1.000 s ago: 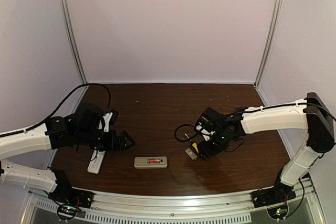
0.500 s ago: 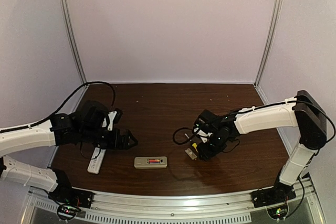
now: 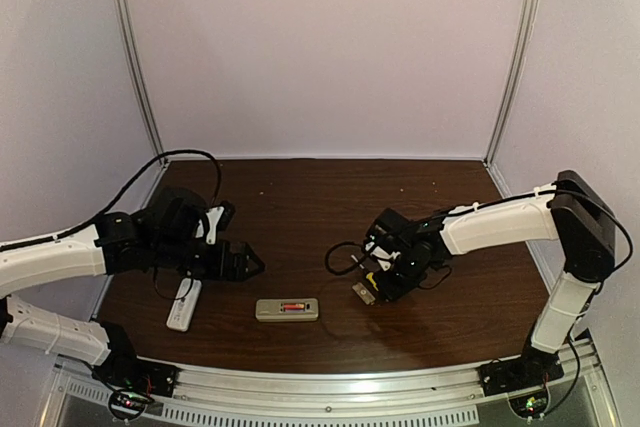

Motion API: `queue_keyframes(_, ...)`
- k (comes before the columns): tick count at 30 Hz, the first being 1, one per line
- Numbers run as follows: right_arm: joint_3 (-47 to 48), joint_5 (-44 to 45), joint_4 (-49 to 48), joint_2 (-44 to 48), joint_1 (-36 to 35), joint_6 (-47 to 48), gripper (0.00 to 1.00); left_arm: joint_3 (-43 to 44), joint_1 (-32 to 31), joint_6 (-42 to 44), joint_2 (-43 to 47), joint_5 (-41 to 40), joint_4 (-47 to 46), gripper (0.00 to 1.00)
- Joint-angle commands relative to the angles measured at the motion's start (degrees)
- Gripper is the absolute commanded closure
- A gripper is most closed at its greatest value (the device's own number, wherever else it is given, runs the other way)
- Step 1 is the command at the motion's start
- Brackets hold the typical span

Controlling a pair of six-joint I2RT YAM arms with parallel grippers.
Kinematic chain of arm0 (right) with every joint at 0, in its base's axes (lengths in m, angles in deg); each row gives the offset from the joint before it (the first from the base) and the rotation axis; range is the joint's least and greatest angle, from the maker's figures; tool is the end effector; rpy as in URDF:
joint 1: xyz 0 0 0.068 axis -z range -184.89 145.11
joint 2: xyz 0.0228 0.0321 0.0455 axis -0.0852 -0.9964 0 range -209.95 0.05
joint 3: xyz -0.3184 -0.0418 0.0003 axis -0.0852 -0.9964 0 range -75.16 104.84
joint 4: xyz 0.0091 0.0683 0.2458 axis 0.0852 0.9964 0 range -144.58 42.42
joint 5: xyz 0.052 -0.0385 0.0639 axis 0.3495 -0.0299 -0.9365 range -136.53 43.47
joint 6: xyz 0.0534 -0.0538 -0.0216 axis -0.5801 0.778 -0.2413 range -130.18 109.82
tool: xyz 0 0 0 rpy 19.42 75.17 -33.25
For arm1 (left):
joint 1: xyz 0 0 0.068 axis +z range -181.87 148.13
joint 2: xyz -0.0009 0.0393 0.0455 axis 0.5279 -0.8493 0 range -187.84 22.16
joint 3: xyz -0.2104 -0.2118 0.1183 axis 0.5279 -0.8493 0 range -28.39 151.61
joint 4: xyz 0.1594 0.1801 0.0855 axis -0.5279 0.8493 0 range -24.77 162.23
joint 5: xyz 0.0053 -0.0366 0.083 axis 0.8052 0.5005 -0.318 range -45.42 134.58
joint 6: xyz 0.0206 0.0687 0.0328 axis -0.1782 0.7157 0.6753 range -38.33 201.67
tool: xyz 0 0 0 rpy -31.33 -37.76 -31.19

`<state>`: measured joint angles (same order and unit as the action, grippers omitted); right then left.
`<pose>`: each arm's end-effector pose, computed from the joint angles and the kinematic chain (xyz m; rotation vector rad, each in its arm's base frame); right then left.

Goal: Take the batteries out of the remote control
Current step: Pick up the screwdriver from the center of the board.

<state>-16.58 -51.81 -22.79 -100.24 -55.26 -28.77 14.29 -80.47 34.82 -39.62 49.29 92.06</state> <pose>0.2082 0.2613 0.1728 -0.8225 2.8178 0.3527 0.1378 -0.1648 0.2669 0.0818 2.5552 -0.8362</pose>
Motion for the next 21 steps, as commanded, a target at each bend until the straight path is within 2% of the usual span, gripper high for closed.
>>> queue_keyframes(1, -0.32, 0.51, 0.63, -1.45, 0.18, 0.55, 0.77, 1.58, -0.26, 1.32, -0.65, -0.24, -1.39, 0.03)
queue_keyframes(8, 1.3, 1.41, 3.27, 1.21, 0.18, 1.83, 0.87, 3.73, -0.14, 1.65, -0.29, 1.15, -1.52, 0.03)
queue_keyframes(16, 6.2, 3.06, 8.81, 7.53, 0.18, 3.23, 0.92, 8.84, 1.38, 0.18, -1.52, 9.22, -0.25, 0.07)
queue_keyframes(21, 9.89, 3.26, 12.01, 12.61, 0.05, 3.62, 1.0, 12.18, 1.68, -1.07, -1.27, 11.52, 1.61, 0.08)
